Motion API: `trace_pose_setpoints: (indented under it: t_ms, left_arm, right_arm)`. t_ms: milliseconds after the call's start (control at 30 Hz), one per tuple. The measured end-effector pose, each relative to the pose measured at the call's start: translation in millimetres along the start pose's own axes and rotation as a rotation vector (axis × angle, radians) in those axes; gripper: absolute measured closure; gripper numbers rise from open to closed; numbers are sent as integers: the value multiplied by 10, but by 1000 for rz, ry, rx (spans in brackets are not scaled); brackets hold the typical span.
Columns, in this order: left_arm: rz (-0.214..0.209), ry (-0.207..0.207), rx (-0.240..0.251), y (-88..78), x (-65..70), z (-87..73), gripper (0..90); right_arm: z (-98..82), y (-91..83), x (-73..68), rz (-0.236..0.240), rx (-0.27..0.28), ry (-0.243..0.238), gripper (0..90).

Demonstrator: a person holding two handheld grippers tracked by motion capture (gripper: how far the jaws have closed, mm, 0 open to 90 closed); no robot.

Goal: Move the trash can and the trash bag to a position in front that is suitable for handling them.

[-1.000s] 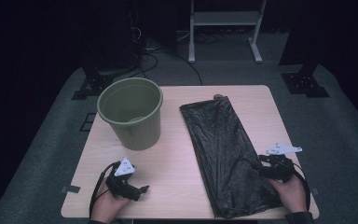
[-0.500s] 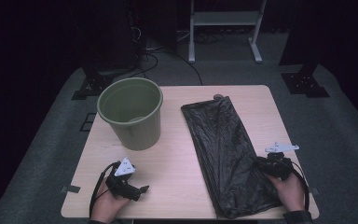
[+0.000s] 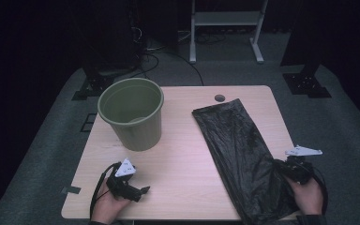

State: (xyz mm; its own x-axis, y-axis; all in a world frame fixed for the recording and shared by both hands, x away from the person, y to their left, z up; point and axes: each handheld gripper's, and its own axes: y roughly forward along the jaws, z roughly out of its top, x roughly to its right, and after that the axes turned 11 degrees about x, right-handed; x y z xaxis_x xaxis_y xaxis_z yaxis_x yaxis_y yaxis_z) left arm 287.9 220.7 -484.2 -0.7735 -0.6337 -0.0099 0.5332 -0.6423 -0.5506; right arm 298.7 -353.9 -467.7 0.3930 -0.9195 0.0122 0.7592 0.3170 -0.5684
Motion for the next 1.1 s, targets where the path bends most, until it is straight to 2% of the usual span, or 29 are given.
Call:
trace_pose_setpoints:
  t_ms: [33, 67, 100, 133, 167, 233, 267, 300, 333, 400, 433, 467, 500, 533, 633, 667, 700, 833, 967, 1000, 1100]
  left_arm:
    - [0, 1, 0, 0, 0, 0, 0]
    - [0, 0, 0, 0, 0, 0, 0]
    - [0, 0, -1, 0, 0, 0, 0]
    - [0, 0, 0, 0, 0, 0, 0]
    - [0, 0, 0, 0, 0, 0, 0]
    - [0, 0, 0, 0, 0, 0, 0]
    - [0, 0, 0, 0, 0, 0, 0]
    - [0, 0, 0, 0, 0, 0, 0]
    - [0, 0, 0, 0, 0, 0, 0]
    - [0, 0, 0, 0, -1, 0, 0]
    - [0, 0, 0, 0, -1, 0, 0]
    - [0, 0, 0, 0, -1, 0, 0]
    - [0, 0, 0, 0, 0, 0, 0]
    - [0, 0, 0, 0, -1, 0, 0]
    - [0, 0, 0, 0, 0, 0, 0]
    - [0, 0, 0, 0, 0, 0, 0]
    - [0, 0, 0, 0, 0, 0, 0]
    - [1, 0, 0, 0, 0, 0, 0]
    - [5, -3, 0, 0, -1, 0, 0]
    - [5, -3, 0, 0, -2, 0, 0]
    - [4, -3, 0, 0, -2, 0, 0]
  right_arm:
    - [-12, -30, 23, -8, 3, 0, 848]
    - [-9, -95, 50, -23, 12, 11, 718]
    - [-9, -95, 50, -23, 12, 11, 718]
    - [0, -129, 47, -23, 21, 14, 664]
    - [56, -194, -12, -34, 50, 7, 515]
    - [73, -202, -31, -32, 55, 6, 494]
    - [117, -207, -86, -16, 72, -4, 420]
    - [187, -170, -182, 39, 100, -5, 351]
    - [187, -170, -182, 39, 100, -5, 351]
    - [226, -103, -239, 89, 111, 6, 278]
    - [263, -14, -296, 131, 109, 0, 225]
    - [263, -14, -296, 131, 109, 0, 225]
    - [284, 27, -325, 133, 108, 0, 171]
    - [332, 113, -396, 125, 99, -24, 96]
    - [358, 177, -438, 137, 101, -33, 88]
    - [365, 215, -450, 148, 101, -27, 57]
    - [365, 292, -472, 167, 85, -18, 26]
    - [334, 420, -506, 180, 43, -22, 25]
    - [271, 539, -527, 185, 8, -24, 24]
    - [243, 585, -535, 171, -16, -35, 23]
    - [229, 600, -553, 154, -18, -54, 17]
